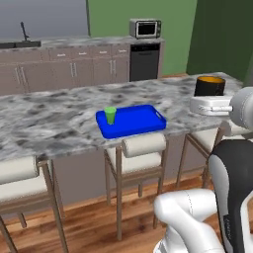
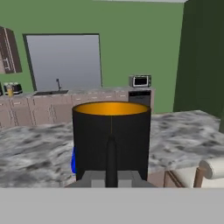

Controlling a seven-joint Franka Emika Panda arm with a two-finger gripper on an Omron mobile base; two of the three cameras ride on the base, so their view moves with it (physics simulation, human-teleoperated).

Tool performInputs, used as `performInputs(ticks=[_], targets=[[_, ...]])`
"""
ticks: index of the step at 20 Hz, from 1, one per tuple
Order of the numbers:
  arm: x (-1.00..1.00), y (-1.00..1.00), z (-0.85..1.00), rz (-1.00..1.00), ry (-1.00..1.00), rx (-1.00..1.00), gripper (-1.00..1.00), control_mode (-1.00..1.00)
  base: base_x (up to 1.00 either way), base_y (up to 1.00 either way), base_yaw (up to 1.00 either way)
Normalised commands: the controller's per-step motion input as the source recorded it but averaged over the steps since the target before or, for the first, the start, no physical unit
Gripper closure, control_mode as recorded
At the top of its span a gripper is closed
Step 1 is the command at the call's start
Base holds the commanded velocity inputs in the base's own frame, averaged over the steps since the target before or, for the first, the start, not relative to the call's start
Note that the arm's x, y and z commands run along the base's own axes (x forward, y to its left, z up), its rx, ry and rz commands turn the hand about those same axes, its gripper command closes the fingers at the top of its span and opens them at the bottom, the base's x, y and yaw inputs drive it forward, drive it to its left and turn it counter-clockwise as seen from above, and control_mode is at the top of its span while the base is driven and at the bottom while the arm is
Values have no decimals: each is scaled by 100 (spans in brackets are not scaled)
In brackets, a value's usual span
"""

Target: There is a tray on the dining counter. Grab the cup, mug, and pitcher and place them on the tray. The pitcher may be placed next to the tray if it cannot fit the tray.

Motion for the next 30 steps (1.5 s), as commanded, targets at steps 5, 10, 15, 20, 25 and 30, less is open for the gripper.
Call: performInputs(ticks=[5, 10, 15, 20, 25, 30], targets=[[0, 0, 0, 0, 0, 0, 100, 100, 30, -67, 27], [0, 0, 0, 0, 0, 0, 100, 100, 36, -47, 16], [0, 0, 0, 0, 0, 0, 100, 100, 38, -40, 10], [0, 0, 0, 0, 0, 0, 100, 100, 51, -2, 1], [0, 0, 0, 0, 0, 0, 100, 100, 64, 0, 0], [0, 0, 0, 0, 0, 0, 100, 100, 44, 8, 0]])
